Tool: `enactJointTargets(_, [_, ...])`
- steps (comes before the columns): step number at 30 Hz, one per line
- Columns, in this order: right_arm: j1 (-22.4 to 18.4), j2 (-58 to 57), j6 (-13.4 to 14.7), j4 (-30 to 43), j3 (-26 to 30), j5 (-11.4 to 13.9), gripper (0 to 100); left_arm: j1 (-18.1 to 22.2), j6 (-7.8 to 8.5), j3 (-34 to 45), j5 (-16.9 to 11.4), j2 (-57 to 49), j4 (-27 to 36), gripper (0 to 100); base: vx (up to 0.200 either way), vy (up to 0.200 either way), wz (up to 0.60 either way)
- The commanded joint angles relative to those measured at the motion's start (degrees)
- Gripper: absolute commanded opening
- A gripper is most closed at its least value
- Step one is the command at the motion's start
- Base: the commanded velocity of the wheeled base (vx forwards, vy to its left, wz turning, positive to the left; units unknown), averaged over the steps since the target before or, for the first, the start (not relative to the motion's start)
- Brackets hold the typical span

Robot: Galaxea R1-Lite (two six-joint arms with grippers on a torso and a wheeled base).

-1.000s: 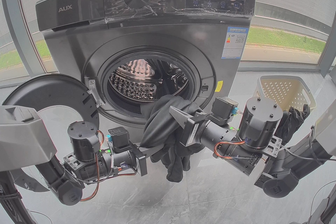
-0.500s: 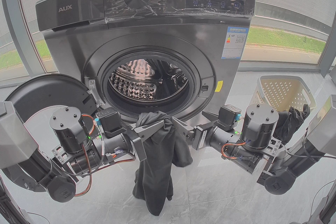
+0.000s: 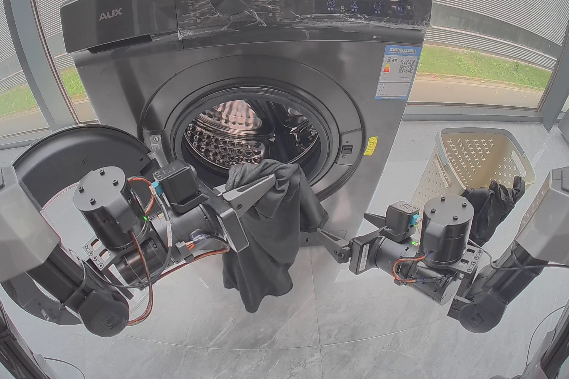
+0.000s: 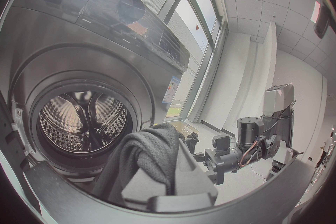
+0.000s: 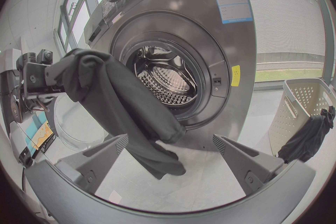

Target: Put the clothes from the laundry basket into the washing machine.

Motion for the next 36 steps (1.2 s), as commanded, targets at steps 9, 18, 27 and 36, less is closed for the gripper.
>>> enactJointTargets(9, [-4.2, 5.5, -1.9, -6.8, 1.1, 3.4, 100, -0.1, 0.03, 0.7, -0.8, -0.3, -1.2, 0, 0.000, 0.000, 0.00])
enactJointTargets(18, [-4.5, 7.2, -2.7, -8.8, 0.5, 5.4, 100, -0.1, 0.03, 0.7, -0.9, -0.2, -1.2, 0, 0.000, 0.000, 0.00])
enactJointTargets(27, [-4.5, 10.4, -2.8, -7.9, -3.8, 7.1, 100, -0.6, 0.03, 0.5, -0.8, -0.2, -1.2, 0, 0.000, 0.000, 0.00])
enactJointTargets(36, [-4.5, 14.6, -3.5, -7.7, -10.0, 8.0, 100, -0.9, 0.12, 1.3, -0.9, -0.6, -1.3, 0, 0.000, 0.000, 0.00])
